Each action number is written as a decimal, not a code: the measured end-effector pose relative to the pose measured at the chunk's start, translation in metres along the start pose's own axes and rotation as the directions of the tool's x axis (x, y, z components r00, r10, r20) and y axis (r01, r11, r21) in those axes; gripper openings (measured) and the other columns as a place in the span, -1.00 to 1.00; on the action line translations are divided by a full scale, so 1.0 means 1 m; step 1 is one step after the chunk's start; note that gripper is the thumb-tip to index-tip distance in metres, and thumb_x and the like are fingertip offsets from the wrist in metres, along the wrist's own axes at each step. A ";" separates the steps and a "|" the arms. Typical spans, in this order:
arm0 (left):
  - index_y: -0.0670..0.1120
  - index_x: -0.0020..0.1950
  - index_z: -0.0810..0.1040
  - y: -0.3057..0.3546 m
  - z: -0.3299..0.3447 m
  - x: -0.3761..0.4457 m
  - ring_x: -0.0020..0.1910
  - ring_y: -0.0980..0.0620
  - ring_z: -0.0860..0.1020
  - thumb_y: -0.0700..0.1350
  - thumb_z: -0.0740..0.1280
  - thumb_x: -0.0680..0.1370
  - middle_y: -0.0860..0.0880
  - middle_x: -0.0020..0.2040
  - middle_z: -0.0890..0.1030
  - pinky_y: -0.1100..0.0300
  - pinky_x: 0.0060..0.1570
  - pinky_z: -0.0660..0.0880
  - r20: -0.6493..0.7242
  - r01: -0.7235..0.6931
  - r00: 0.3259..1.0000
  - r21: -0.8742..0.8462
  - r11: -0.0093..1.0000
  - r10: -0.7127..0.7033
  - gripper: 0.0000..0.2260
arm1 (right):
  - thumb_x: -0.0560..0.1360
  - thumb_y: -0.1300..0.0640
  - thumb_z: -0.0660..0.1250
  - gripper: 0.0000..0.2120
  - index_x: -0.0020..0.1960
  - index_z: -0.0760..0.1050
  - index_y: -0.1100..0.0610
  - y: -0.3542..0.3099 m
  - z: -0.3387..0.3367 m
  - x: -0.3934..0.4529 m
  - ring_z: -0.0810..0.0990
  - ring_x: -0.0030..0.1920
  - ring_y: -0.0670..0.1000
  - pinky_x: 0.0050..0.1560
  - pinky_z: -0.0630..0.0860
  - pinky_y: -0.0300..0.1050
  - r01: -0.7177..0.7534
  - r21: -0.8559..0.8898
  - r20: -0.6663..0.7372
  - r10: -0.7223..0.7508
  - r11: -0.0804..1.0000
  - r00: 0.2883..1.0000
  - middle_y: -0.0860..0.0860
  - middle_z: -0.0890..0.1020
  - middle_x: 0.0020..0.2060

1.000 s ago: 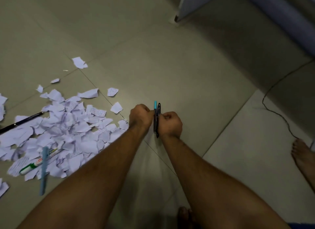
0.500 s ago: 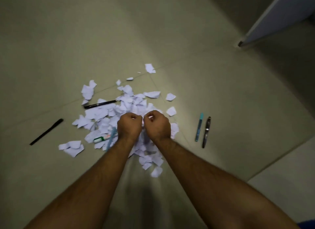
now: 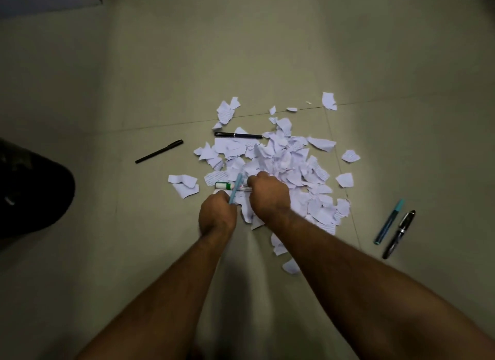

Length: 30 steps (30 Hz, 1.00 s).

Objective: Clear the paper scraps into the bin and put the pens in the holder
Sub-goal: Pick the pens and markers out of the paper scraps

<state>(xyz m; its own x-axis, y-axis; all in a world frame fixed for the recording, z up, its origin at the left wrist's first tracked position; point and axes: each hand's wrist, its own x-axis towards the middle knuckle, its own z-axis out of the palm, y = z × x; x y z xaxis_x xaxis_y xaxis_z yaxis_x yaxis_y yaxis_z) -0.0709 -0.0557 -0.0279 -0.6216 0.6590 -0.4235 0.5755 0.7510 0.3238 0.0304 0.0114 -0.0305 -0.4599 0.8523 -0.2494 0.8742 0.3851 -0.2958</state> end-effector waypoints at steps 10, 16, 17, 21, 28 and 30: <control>-0.15 -0.03 0.69 0.026 -0.028 0.007 -0.08 -0.15 0.63 -0.13 0.39 0.48 -0.13 -0.08 0.71 0.17 -0.14 0.49 -0.077 -0.011 0.997 -0.391 0.920 -0.021 -0.86 | 0.47 0.08 0.43 -0.80 0.05 0.67 0.13 -0.004 -0.005 -0.001 0.66 -0.09 0.08 -0.04 0.56 -0.12 -0.277 0.668 0.011 0.364 0.690 0.931 0.07 0.72 -0.11; -0.16 -0.07 0.68 0.089 -0.019 0.009 -0.15 -0.15 0.67 -0.15 0.52 0.40 -0.15 -0.14 0.71 -0.04 -0.07 0.63 0.084 -0.111 0.982 -0.458 0.882 0.167 -0.84 | 0.44 0.06 0.48 -0.81 -0.01 0.66 0.14 0.046 -0.034 -0.020 0.65 -0.15 0.01 -0.04 0.56 -0.14 -0.345 0.883 0.024 0.703 0.319 0.711 -0.02 0.70 -0.19; -0.17 -0.08 0.68 0.102 -0.011 0.005 -0.16 -0.16 0.67 -0.14 0.53 0.39 -0.16 -0.15 0.70 -0.06 -0.08 0.64 0.130 -0.133 0.969 -0.438 0.889 0.209 -0.83 | 0.45 0.07 0.47 -0.82 0.00 0.65 0.13 0.059 -0.037 -0.032 0.61 -0.14 0.00 -0.08 0.47 -0.21 -0.357 0.884 0.003 0.759 0.303 0.651 -0.04 0.66 -0.19; -0.20 -0.08 0.68 0.156 0.031 -0.032 -0.14 -0.18 0.67 -0.17 0.54 0.40 -0.20 -0.13 0.70 -0.04 -0.04 0.63 0.320 -0.277 0.858 -0.371 0.886 0.402 -0.84 | 0.43 0.13 0.45 -0.83 0.01 0.63 0.10 0.110 -0.035 -0.079 0.63 -0.08 0.06 -0.09 0.42 -0.21 -0.403 0.900 0.018 0.910 0.166 0.415 0.03 0.68 -0.10; -0.11 -0.10 0.68 0.223 0.114 -0.116 -0.10 -0.10 0.66 -0.09 0.52 0.39 -0.11 -0.11 0.71 0.16 -0.07 0.58 0.497 -0.459 0.691 -0.258 0.850 0.524 -0.85 | 0.44 0.05 0.44 -0.80 0.03 0.64 0.07 0.197 -0.037 -0.165 0.65 -0.01 0.16 -0.08 0.47 -0.13 -0.510 0.860 0.063 0.990 0.012 0.129 0.07 0.71 -0.08; -0.13 -0.06 0.69 0.228 0.131 -0.134 -0.07 -0.09 0.64 -0.09 0.50 0.40 -0.11 -0.07 0.70 0.22 -0.14 0.48 0.522 -0.483 0.671 -0.233 0.844 0.527 -0.83 | 0.44 0.04 0.45 -0.79 0.06 0.65 0.07 0.209 -0.034 -0.180 0.66 0.00 0.15 -0.07 0.49 -0.14 -0.528 0.849 0.089 0.990 -0.018 0.110 0.07 0.72 -0.04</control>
<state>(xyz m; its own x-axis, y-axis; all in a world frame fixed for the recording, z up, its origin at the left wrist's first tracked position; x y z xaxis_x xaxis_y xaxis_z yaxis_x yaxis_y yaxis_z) 0.2127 0.0218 -0.0084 0.1636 0.8158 -0.5546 0.6622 0.3259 0.6747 0.3014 -0.0496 -0.0156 0.8008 0.4437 -0.4024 0.0948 -0.7572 -0.6463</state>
